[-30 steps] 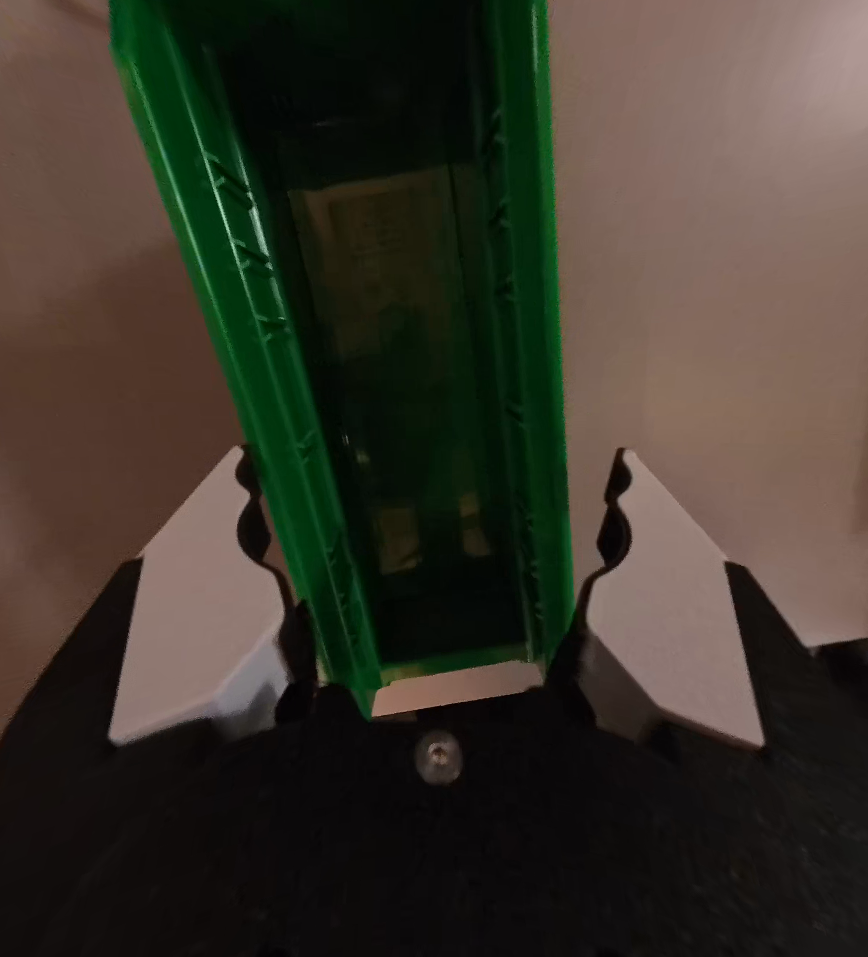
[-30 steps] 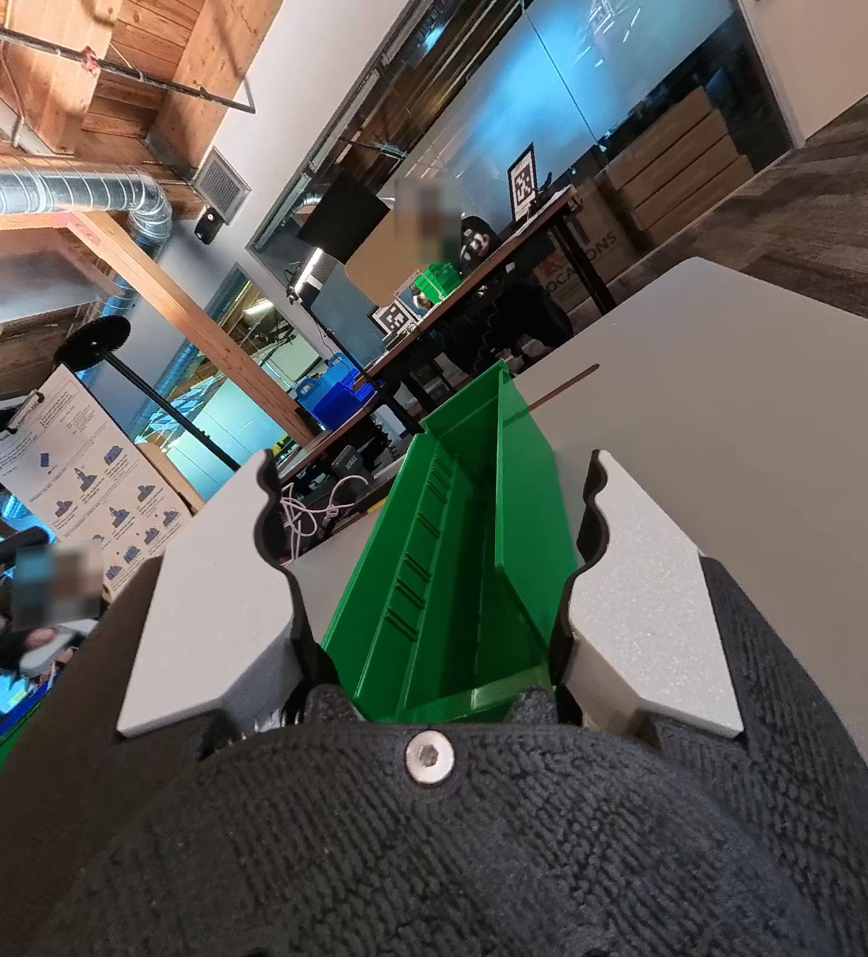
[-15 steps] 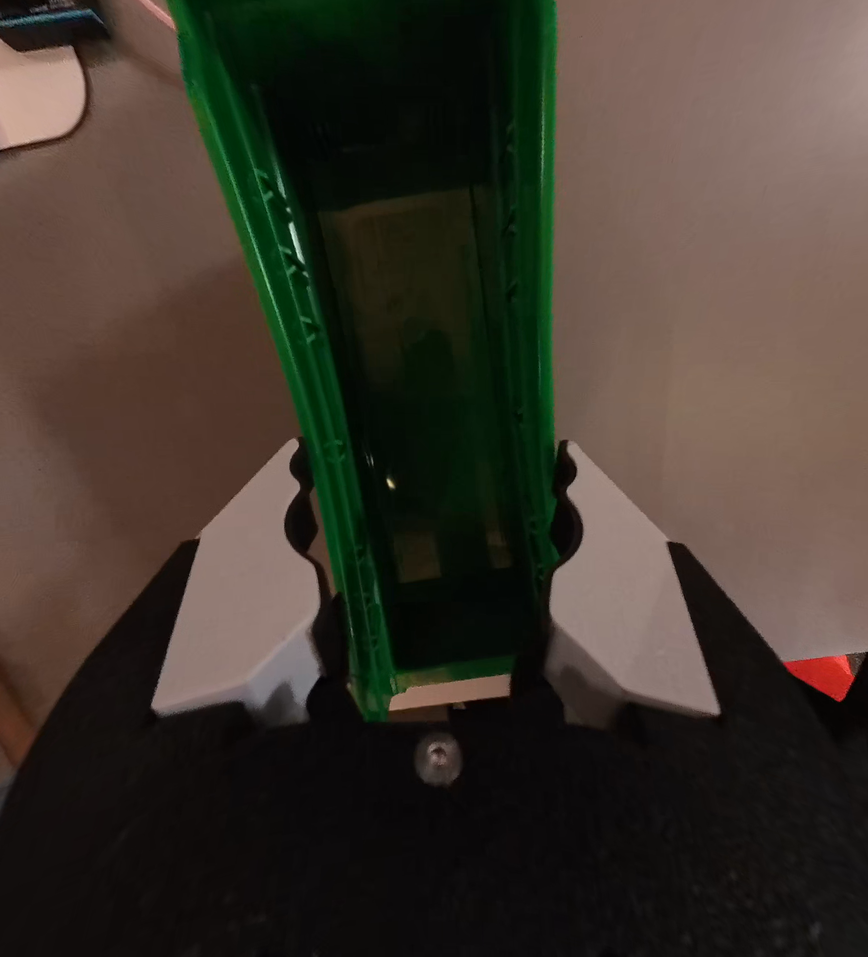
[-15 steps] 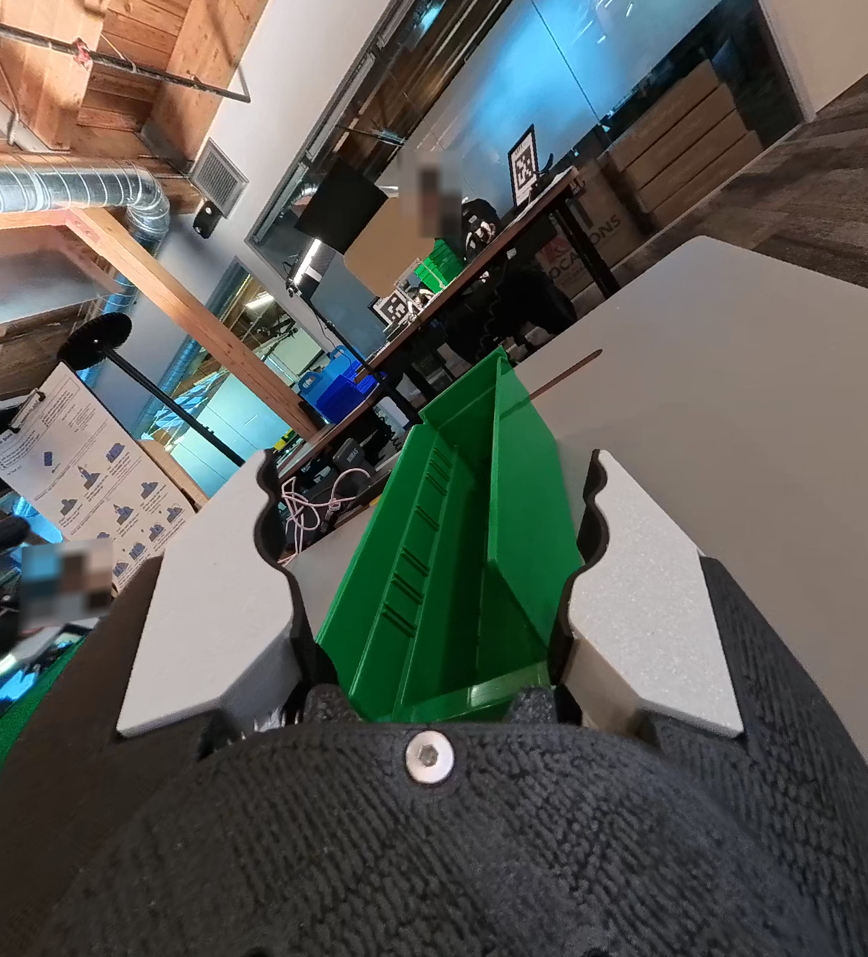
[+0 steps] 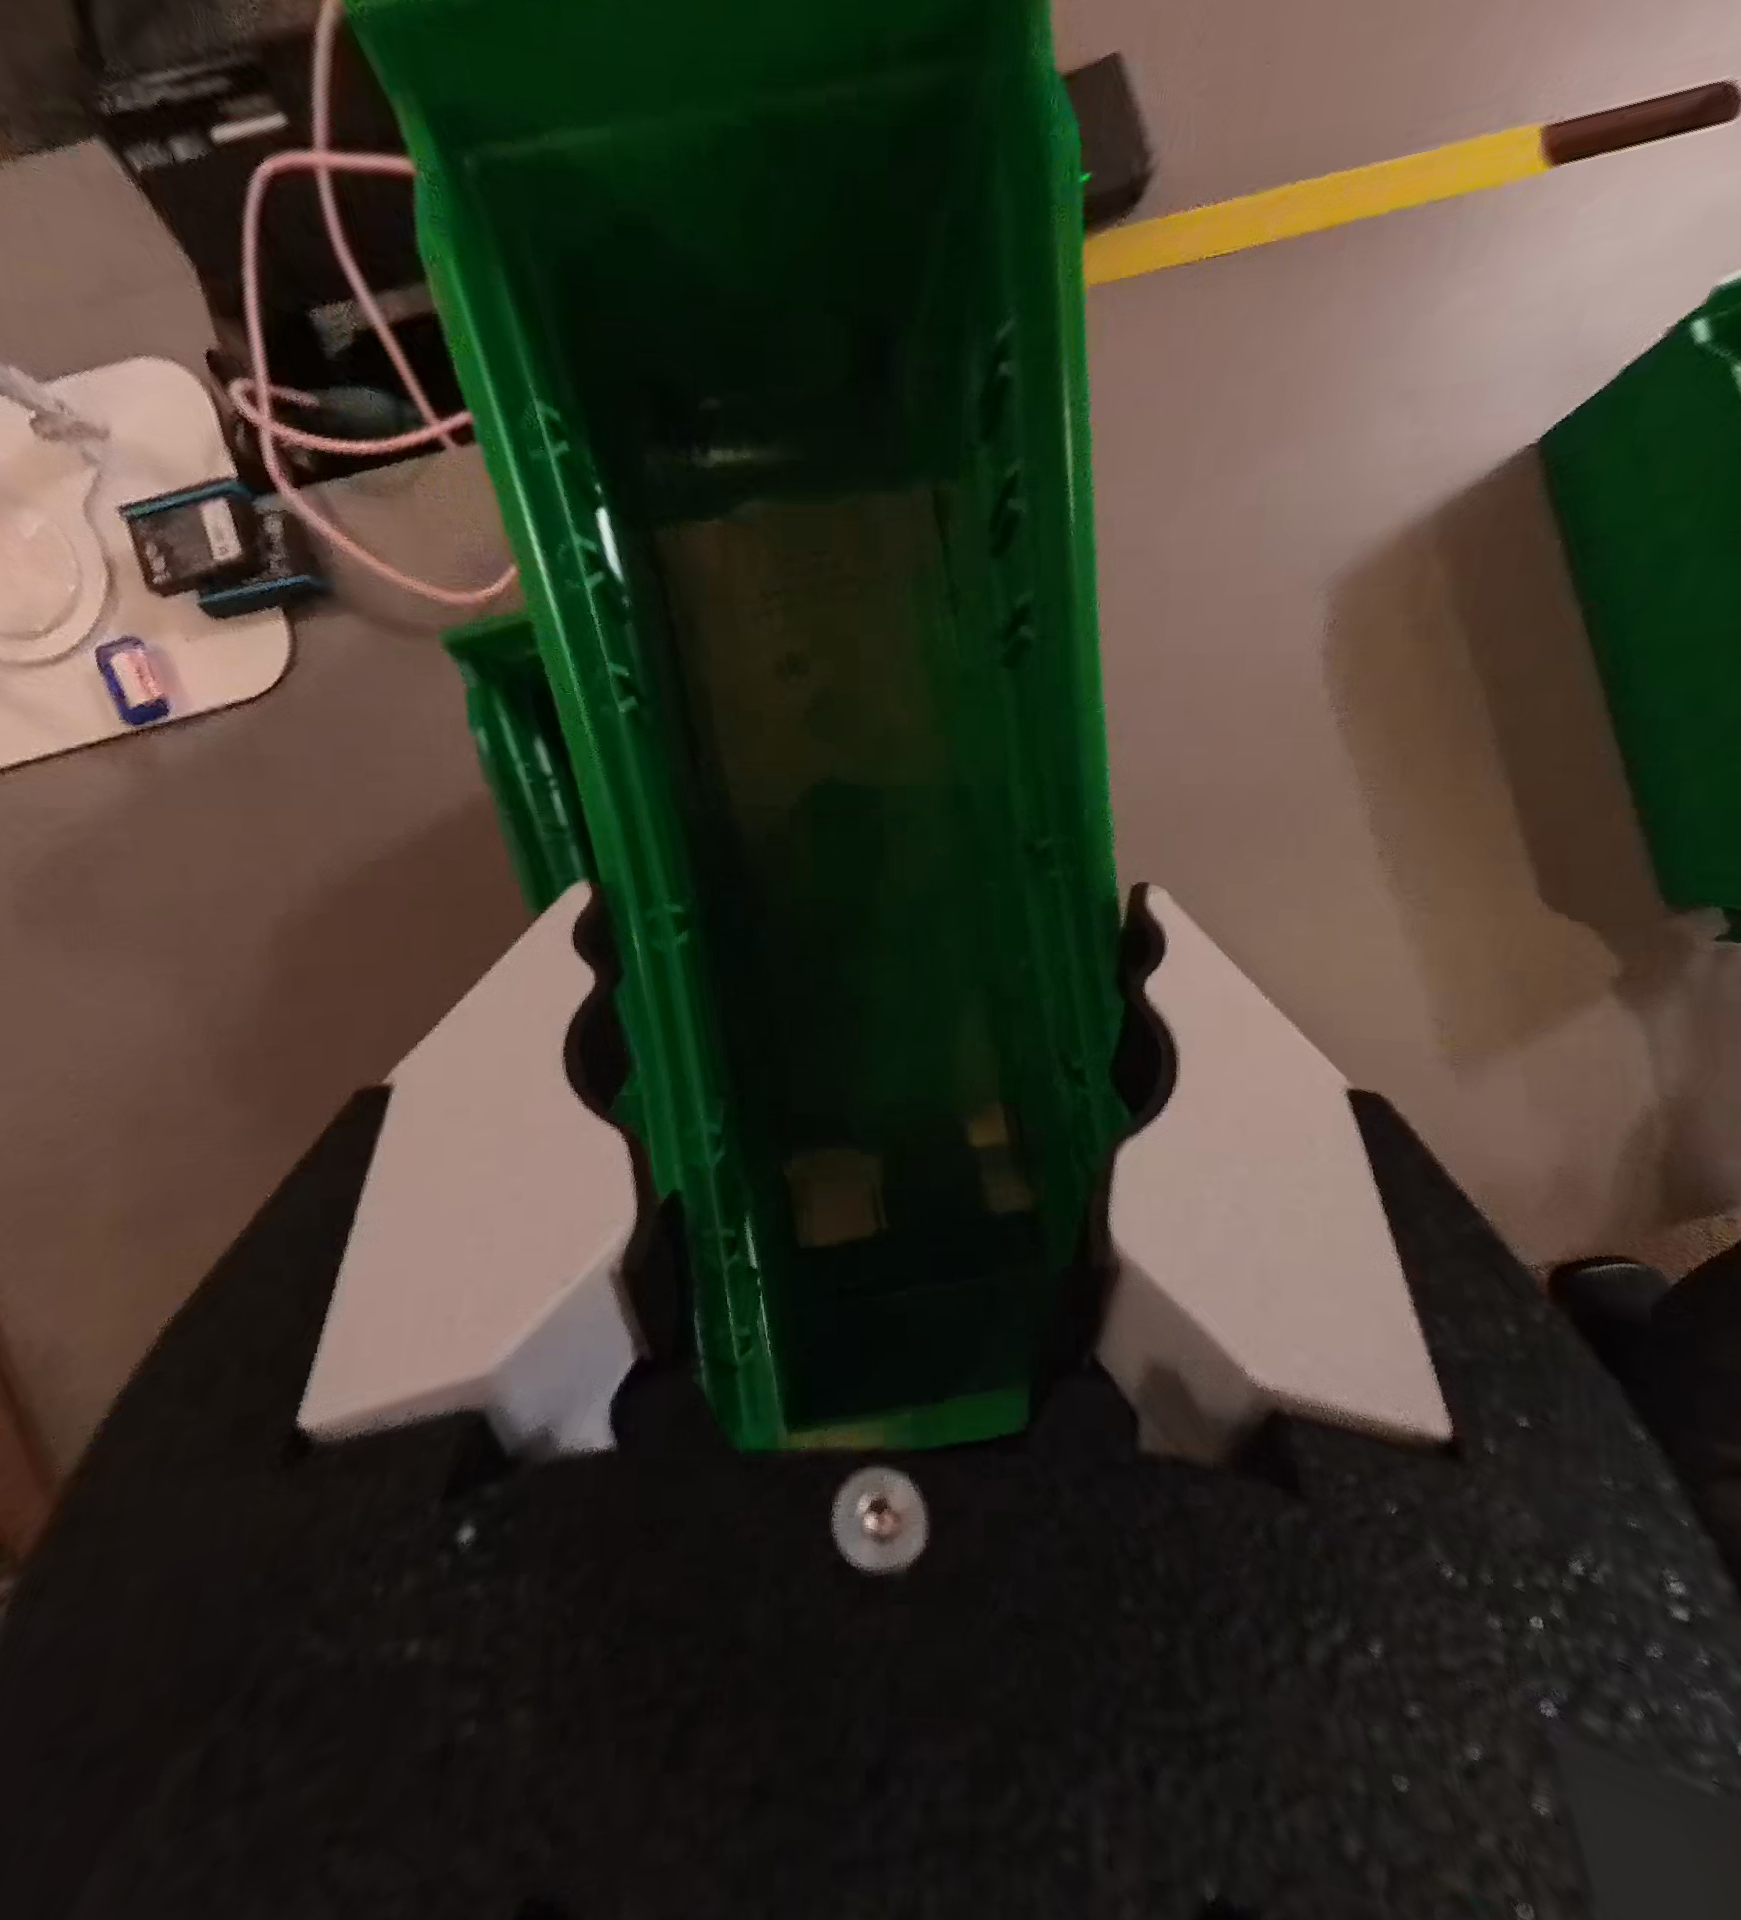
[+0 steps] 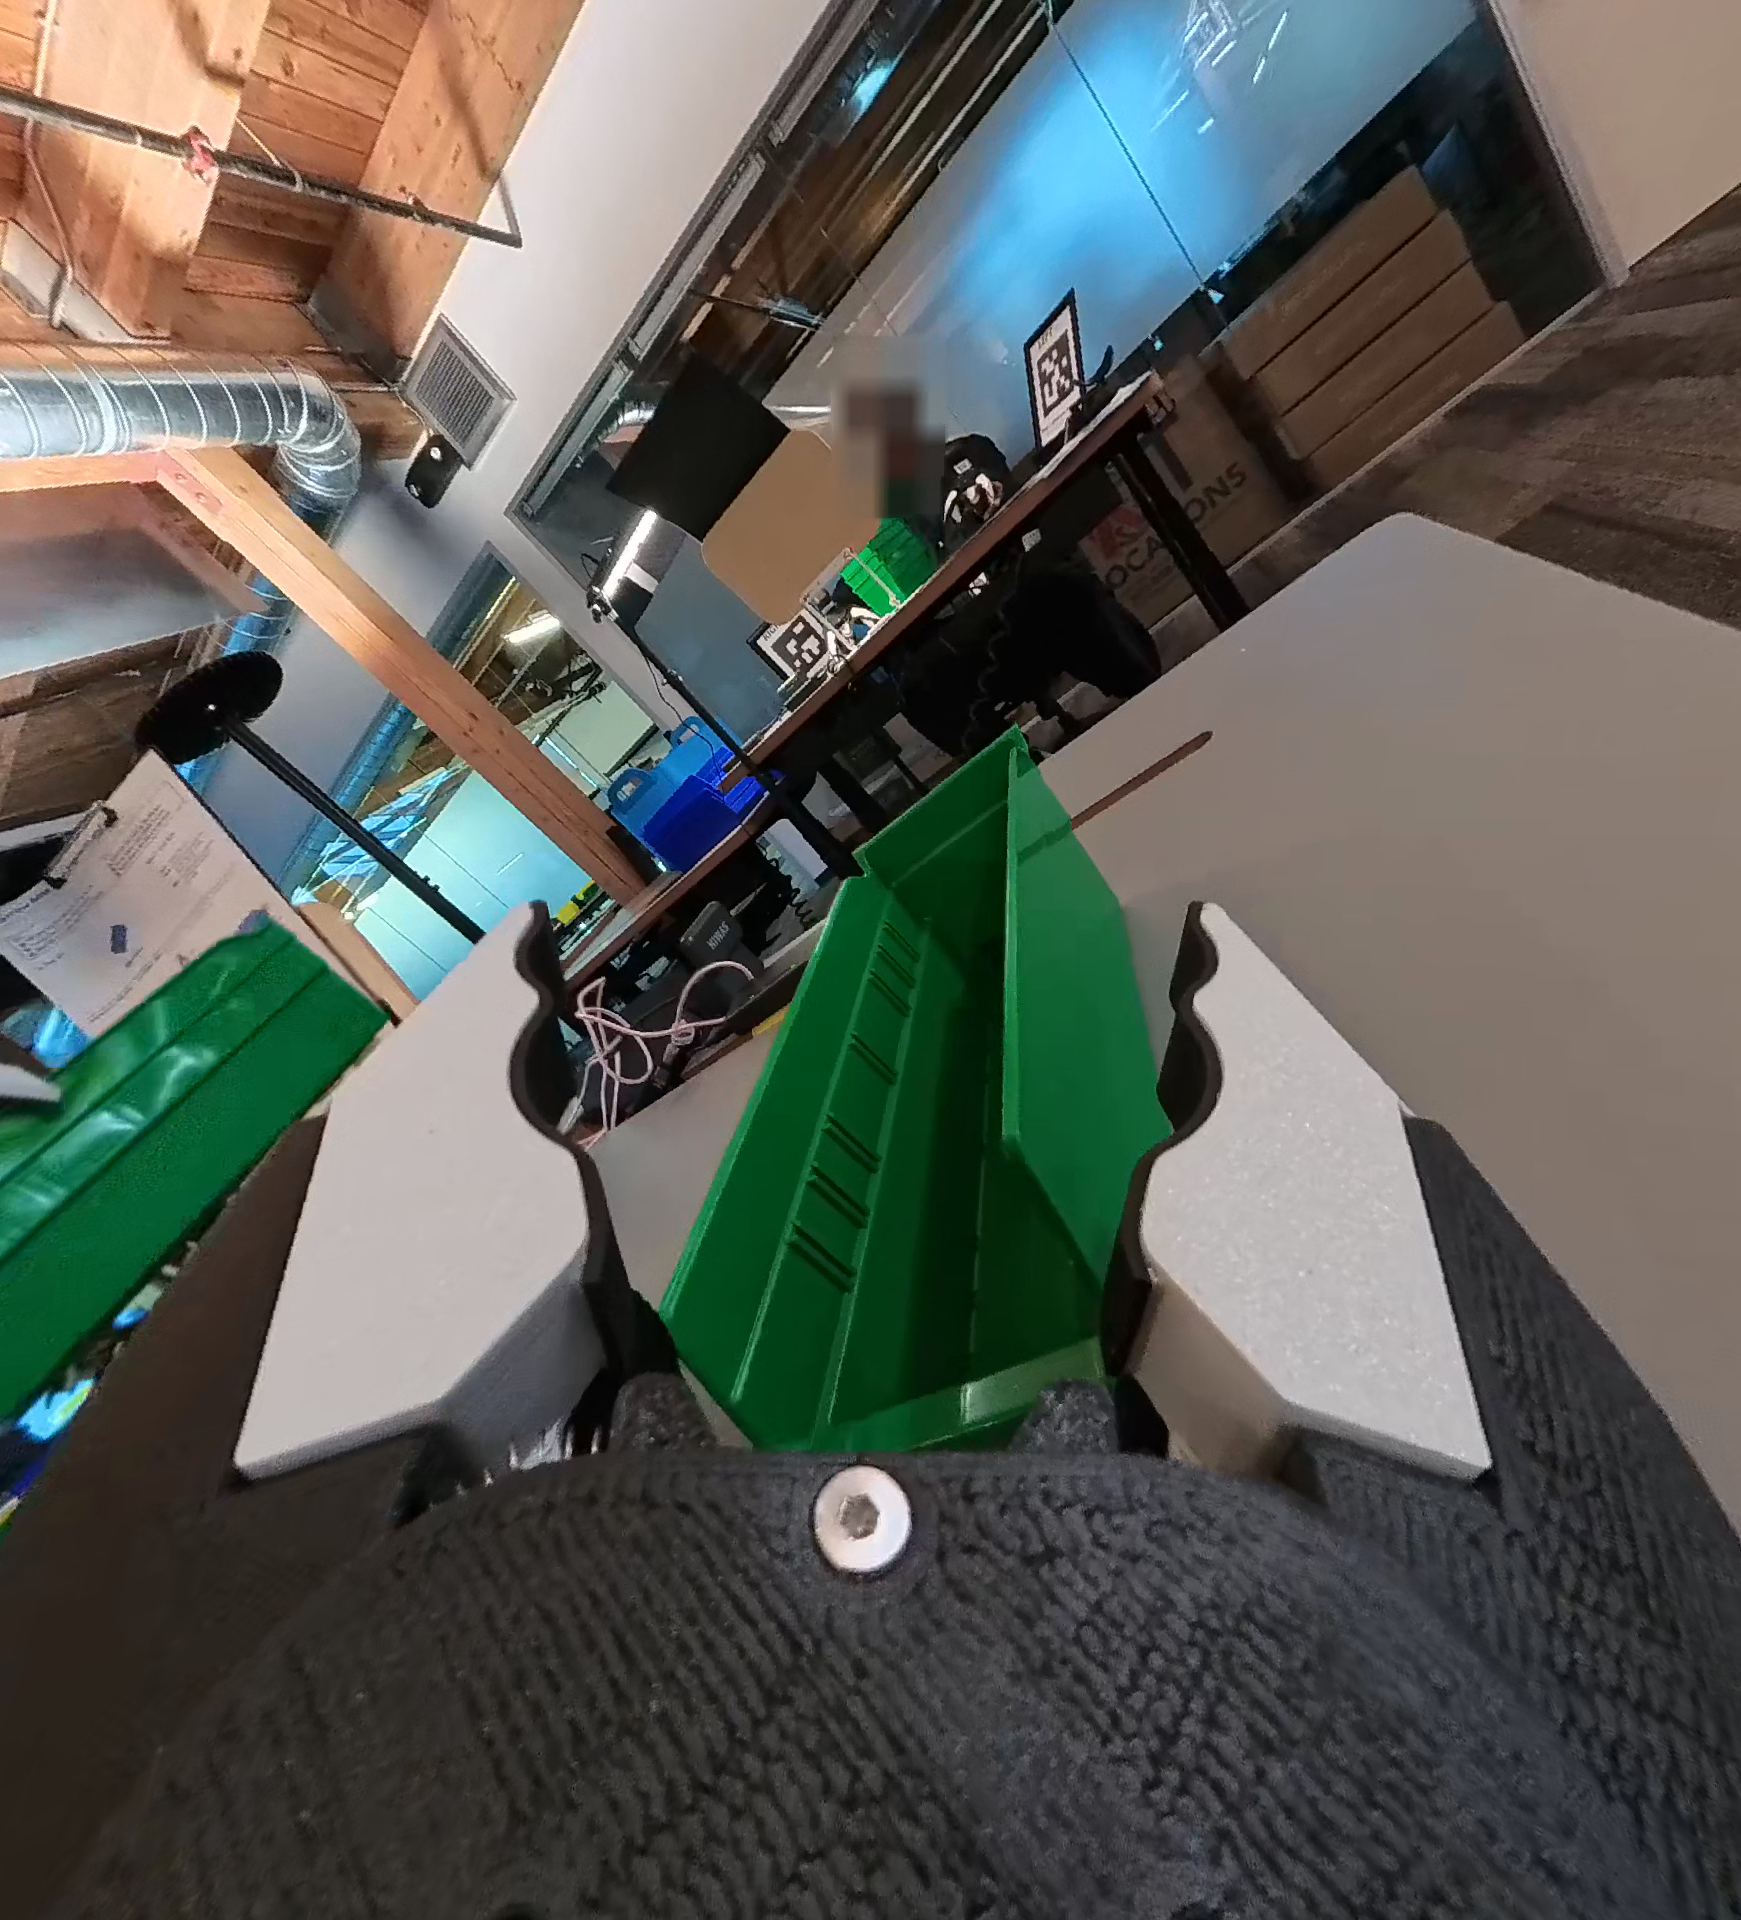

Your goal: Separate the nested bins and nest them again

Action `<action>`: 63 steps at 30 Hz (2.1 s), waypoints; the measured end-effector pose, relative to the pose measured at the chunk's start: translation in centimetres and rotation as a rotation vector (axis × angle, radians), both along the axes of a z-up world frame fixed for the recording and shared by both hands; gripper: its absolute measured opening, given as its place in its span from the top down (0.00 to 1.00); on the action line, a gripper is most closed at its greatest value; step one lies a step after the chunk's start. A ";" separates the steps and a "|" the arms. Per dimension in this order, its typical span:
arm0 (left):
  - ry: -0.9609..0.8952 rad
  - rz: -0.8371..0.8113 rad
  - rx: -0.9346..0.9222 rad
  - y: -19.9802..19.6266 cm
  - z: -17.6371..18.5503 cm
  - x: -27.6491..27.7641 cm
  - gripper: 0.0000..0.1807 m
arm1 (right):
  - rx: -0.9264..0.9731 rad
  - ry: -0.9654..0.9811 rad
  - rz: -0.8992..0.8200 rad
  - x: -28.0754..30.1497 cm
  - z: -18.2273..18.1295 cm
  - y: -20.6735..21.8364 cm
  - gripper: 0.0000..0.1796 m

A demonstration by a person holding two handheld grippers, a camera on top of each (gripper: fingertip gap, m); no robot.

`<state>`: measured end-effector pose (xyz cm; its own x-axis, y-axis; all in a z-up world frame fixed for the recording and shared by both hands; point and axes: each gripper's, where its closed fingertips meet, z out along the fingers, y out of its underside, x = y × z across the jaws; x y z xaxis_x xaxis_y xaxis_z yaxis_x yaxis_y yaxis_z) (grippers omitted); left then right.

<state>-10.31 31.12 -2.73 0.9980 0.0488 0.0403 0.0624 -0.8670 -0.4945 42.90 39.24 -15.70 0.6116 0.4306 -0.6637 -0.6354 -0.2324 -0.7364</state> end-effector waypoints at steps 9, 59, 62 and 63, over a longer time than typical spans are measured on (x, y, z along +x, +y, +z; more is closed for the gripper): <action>-0.114 -0.159 -0.020 8.0 -7.1 14.8 0.46 | 0.030 0.002 0.018 -0.8 1.0 -0.2 0.35; -0.260 0.182 -0.231 -5.2 -17.3 -6.7 0.12 | 0.003 -0.006 0.054 -1.9 0.6 -0.1 0.35; -0.223 0.174 -0.237 -5.1 -17.8 -6.0 0.12 | -0.001 -0.006 0.056 -2.0 0.5 0.0 0.35; -0.208 0.171 -0.233 -4.9 -17.8 -5.8 0.12 | -0.002 -0.006 0.056 -2.0 0.5 0.0 0.35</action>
<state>-16.06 26.22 -20.53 0.9463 0.2459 0.2097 0.2946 -0.9233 -0.2466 40.94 39.22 -15.22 0.5906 0.4629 -0.6610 -0.6170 -0.2690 -0.7396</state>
